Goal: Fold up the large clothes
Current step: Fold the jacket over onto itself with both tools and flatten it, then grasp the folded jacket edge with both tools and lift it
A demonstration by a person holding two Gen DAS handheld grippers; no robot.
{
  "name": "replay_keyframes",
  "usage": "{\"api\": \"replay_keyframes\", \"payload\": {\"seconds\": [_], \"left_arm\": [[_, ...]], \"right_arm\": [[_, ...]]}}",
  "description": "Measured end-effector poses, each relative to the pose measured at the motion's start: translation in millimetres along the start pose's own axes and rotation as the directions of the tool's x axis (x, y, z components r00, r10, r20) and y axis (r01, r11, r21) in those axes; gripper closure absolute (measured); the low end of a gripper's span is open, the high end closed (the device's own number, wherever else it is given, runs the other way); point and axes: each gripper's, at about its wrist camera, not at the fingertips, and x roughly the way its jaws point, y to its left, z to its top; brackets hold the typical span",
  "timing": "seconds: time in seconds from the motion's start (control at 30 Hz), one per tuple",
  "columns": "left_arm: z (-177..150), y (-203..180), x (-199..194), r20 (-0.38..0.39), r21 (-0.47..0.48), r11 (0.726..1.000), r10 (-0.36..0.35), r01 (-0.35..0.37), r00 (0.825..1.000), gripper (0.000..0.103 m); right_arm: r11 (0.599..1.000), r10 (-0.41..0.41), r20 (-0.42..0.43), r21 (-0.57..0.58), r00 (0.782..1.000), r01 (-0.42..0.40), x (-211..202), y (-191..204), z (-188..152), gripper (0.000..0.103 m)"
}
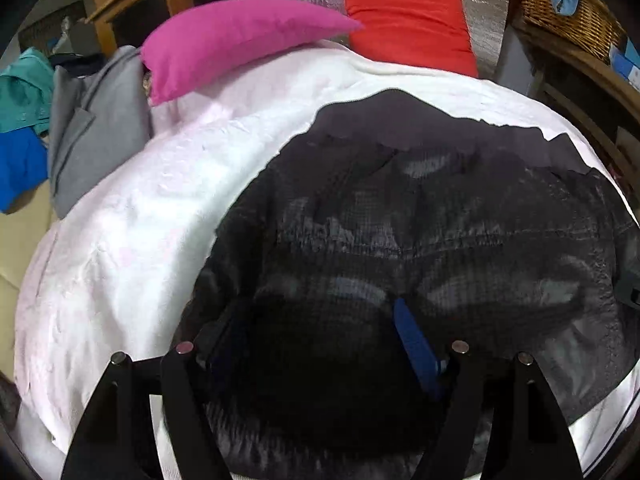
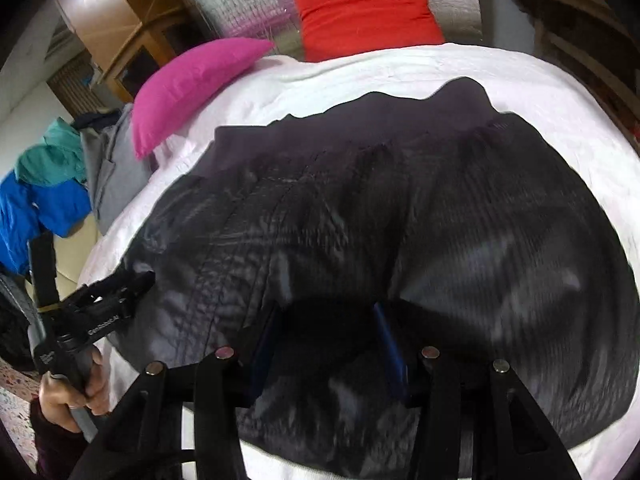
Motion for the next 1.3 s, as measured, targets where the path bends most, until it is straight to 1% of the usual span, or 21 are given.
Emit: {"api": "replay_keyframes", "payload": {"seconds": [0.07, 0.13, 0.2, 0.33, 0.37, 0.4, 0.43, 0.47, 0.53, 0.6, 0.67, 0.73, 0.8, 0.87, 0.9, 0.93, 1.0, 1.03, 1.13, 1.23, 1.3], "left_arm": [[-6, -3, -13, 0.039, 0.009, 1.0, 0.026, -0.026, 0.999, 0.028], [-13, -8, -26, 0.089, 0.034, 0.997, 0.068, -0.071, 0.994, 0.028], [-19, -13, -38, 0.132, 0.052, 0.994, 0.089, -0.096, 0.987, 0.028], [-24, -13, -50, 0.166, 0.056, 0.994, 0.088, -0.098, 0.982, 0.028], [-24, -12, -51, 0.17, 0.056, 0.993, 0.09, -0.101, 0.981, 0.028], [-23, -12, -51, 0.177, 0.057, 0.993, 0.095, -0.106, 0.98, 0.028], [-22, -12, -51, 0.181, 0.057, 0.992, 0.098, -0.11, 0.979, 0.028], [-20, -10, -49, 0.183, 0.057, 0.992, 0.097, -0.11, 0.978, 0.028], [-18, -10, -47, 0.187, 0.058, 0.993, 0.095, -0.107, 0.978, 0.028], [-17, -10, -49, 0.192, 0.059, 0.992, 0.095, -0.108, 0.977, 0.028], [-17, -11, -49, 0.195, 0.061, 0.992, 0.098, -0.112, 0.976, 0.028], [-18, -11, -49, 0.195, 0.062, 0.992, 0.097, -0.111, 0.976, 0.028], [-18, -11, -49, 0.197, 0.064, 0.992, 0.097, -0.111, 0.976, 0.028], [-19, -11, -49, 0.196, 0.063, 0.992, 0.099, -0.114, 0.976, 0.028], [-19, -10, -49, 0.196, 0.062, 0.992, 0.1, -0.114, 0.976, 0.028], [-18, -10, -49, 0.195, 0.06, 0.992, 0.101, -0.114, 0.976, 0.028], [-19, -10, -48, 0.192, 0.059, 0.992, 0.102, -0.116, 0.976, 0.028], [-19, -10, -47, 0.19, 0.06, 0.991, 0.104, -0.117, 0.976, 0.028], [-19, -7, -40, 0.159, 0.063, 0.991, 0.104, -0.115, 0.982, 0.028], [-20, 5, -35, 0.112, 0.012, 0.997, 0.07, -0.072, 0.991, 0.028], [-20, 16, -35, 0.096, -0.026, 0.998, 0.062, -0.059, 0.993, 0.028]], "right_arm": [[0.999, 0.037, 0.042, 0.025, 0.998, -0.038, -18, -4, -6, 0.051], [1.0, 0.016, 0.087, 0.02, 0.996, -0.018, -33, -7, -11, 0.051], [1.0, -0.004, 0.119, 0.02, 0.993, 0.002, -48, -13, -16, 0.051], [0.989, -0.141, 0.177, 0.061, 0.974, 0.133, -72, -33, -26, 0.051], [0.981, -0.181, 0.178, 0.096, 0.967, 0.166, -73, -44, -27, 0.052], [0.976, -0.201, 0.168, 0.121, 0.965, 0.182, -71, -50, -25, 0.052], [0.968, -0.224, 0.141, 0.152, 0.964, 0.202, -65, -59, -24, 0.052], [0.959, -0.243, 0.095, 0.172, 0.965, 0.225, -54, -70, -24, 0.053], [0.958, -0.244, 0.061, 0.169, 0.968, 0.231, -40, -80, -27, 0.053], [0.959, -0.251, 0.07, 0.153, 0.965, 0.238, -42, -77, -24, 0.053], [0.959, -0.248, 0.078, 0.159, 0.966, 0.233, -49, -75, -22, 0.053], [0.959, -0.242, 0.111, 0.181, 0.964, 0.22, -60, -74, -22, 0.054], [0.953, -0.257, 0.185, 0.214, 0.949, 0.217, -80, -77, -20, 0.053], [0.943, -0.274, 0.22, 0.255, 0.936, 0.216, -89, -84, -17, 0.051], [0.938, -0.273, 0.211, 0.276, 0.938, 0.211, -87, -90, -16, 0.051], [0.933, -0.265, 0.18, 0.295, 0.947, 0.205, -81, -96, -16, 0.051], [0.922, -0.24, 0.088, 0.333, 0.967, 0.199, -60, -113, -20, 0.051], [0.921, -0.227, 0.062, 0.339, 0.972, 0.193, -50, -117, -19, 0.051], [0.922, -0.206, 0.082, 0.349, 0.975, 0.165, -53, -116, -19, 0.051], [0.921, -0.165, 0.132, 0.376, 0.978, 0.105, -61, -119, -24, 0.051], [0.925, -0.127, 0.178, 0.375, 0.976, 0.052, -72, -120, -26, 0.051]]}}
